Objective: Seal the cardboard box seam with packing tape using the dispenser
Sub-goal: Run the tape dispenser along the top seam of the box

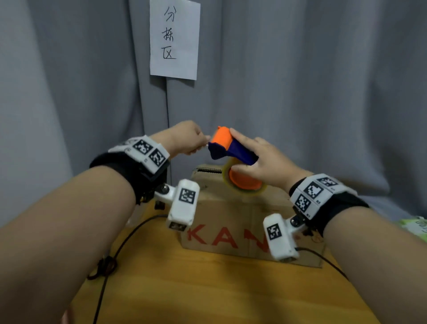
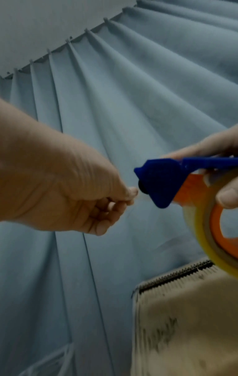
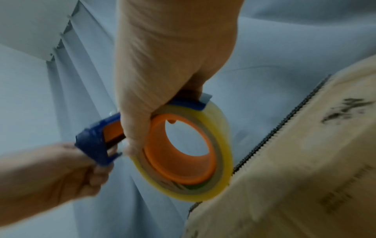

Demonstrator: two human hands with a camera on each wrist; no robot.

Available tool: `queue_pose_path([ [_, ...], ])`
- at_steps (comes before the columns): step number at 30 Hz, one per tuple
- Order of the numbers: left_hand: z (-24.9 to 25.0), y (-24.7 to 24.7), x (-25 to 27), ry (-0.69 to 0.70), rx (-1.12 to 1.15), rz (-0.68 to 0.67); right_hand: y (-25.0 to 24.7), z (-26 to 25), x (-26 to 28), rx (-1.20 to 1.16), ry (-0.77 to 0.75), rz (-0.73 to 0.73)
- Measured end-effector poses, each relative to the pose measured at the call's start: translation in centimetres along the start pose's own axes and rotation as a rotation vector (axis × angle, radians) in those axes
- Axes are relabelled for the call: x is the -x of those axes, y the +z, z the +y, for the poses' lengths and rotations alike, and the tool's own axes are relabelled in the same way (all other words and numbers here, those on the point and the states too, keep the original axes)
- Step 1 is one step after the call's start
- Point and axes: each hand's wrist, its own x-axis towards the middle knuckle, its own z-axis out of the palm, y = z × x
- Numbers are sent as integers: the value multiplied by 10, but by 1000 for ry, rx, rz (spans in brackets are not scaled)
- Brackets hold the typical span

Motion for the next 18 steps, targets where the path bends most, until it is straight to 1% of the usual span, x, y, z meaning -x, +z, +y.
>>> queue_pose_path([
  [3, -21, 7, -3, -36, 88, 89, -9, -3, -13, 111, -45, -62],
  [6, -50, -5, -2, -97, 43, 221, -10, 15, -12, 213, -9, -102],
  [8, -72, -9, -4, -130, 65, 222, -8, 30, -11, 292, 36, -146],
  [10, -86, 2, -9, -134, 138, 211, -2, 39, -14, 290, 76, -167],
  [13, -100, 20, -25, -131, 286, 304, 14, 46, -30, 236, 95, -132],
  [14, -105, 24, -30, -137, 343, 307, 18, 48, -37, 237, 110, -112],
  [16, -116, 35, -43, -160, 432, 255, 27, 53, -50, 281, 142, -81],
  [18, -127, 48, -55, -186, 501, 199, 36, 55, -66, 339, 141, -101],
])
